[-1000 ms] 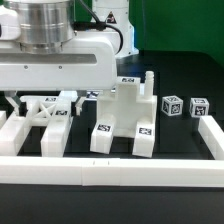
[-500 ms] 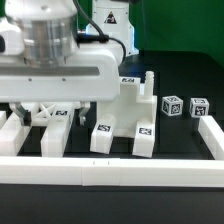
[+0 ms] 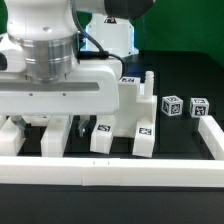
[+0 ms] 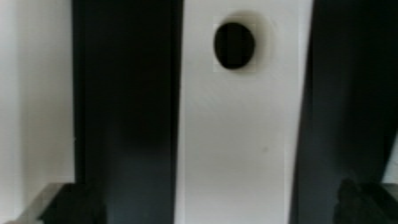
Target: Assemble chair
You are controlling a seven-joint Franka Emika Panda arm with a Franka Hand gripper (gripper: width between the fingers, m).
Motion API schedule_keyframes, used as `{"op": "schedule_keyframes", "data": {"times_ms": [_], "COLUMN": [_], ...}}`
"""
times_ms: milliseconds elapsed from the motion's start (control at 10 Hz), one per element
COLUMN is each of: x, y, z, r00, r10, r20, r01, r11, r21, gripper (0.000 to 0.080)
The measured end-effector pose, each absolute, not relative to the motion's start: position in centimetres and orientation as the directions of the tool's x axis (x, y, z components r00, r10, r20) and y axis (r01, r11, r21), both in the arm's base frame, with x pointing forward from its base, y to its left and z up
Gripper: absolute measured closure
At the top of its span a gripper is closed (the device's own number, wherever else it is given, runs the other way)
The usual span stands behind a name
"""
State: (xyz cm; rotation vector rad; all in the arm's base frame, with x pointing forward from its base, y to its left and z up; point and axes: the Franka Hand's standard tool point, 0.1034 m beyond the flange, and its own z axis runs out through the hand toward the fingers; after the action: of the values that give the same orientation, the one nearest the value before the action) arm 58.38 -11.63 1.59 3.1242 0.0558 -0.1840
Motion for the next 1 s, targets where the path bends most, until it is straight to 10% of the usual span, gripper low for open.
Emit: {"op": "schedule_keyframes", "data": {"times_ms": [700, 900, 1000], "x": [58.2, 58.2, 58.1], "y": [-11.7, -11.8, -11.7], "z": [0.3, 0.3, 0.2], "r00": [0.993, 0.993, 0.993], "r10": [0.037, 0.037, 0.036], "r20": [-0.115, -0.113, -0.112], "r01": [0.04, 0.039, 0.039], "r11": [-0.999, -0.999, -0.999], "r21": [0.019, 0.021, 0.021], "gripper": [0.0151, 0.0243, 0.0442]}}
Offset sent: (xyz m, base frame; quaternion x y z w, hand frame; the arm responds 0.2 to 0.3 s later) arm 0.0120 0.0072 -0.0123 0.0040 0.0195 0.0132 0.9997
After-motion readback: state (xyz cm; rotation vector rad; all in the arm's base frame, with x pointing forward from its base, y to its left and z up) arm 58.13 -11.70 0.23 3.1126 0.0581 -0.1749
